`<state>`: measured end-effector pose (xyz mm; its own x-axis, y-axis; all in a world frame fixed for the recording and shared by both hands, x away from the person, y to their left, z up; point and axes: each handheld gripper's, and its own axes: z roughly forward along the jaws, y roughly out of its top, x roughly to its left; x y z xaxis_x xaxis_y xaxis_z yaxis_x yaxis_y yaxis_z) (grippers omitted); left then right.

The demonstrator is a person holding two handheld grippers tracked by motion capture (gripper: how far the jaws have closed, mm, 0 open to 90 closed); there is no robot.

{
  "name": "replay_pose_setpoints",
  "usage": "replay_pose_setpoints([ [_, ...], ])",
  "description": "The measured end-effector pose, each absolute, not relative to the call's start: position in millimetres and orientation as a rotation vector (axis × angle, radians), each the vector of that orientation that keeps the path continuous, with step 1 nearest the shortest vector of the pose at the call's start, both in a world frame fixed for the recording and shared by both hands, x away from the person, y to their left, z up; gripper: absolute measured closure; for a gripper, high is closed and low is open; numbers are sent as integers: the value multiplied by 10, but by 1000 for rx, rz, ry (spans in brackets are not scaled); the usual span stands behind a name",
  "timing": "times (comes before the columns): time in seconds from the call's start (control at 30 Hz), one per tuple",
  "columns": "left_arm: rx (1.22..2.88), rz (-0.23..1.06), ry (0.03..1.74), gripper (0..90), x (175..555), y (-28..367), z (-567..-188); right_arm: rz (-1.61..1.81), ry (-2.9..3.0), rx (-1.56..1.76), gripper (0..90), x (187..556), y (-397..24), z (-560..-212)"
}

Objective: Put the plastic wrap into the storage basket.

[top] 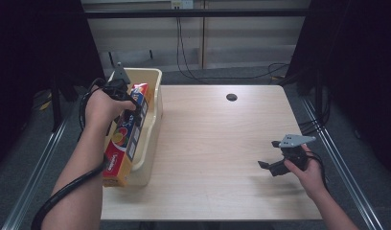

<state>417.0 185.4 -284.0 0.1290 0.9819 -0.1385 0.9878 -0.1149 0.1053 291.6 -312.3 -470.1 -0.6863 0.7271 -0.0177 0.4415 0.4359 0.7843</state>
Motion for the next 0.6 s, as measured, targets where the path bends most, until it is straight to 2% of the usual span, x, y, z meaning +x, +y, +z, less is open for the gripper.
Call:
replay_pose_setpoints([
  [0.6,2217,-85,2013,403,4206,1874,-3035,1123,2343,997,20,2916,-3112,-4709],
])
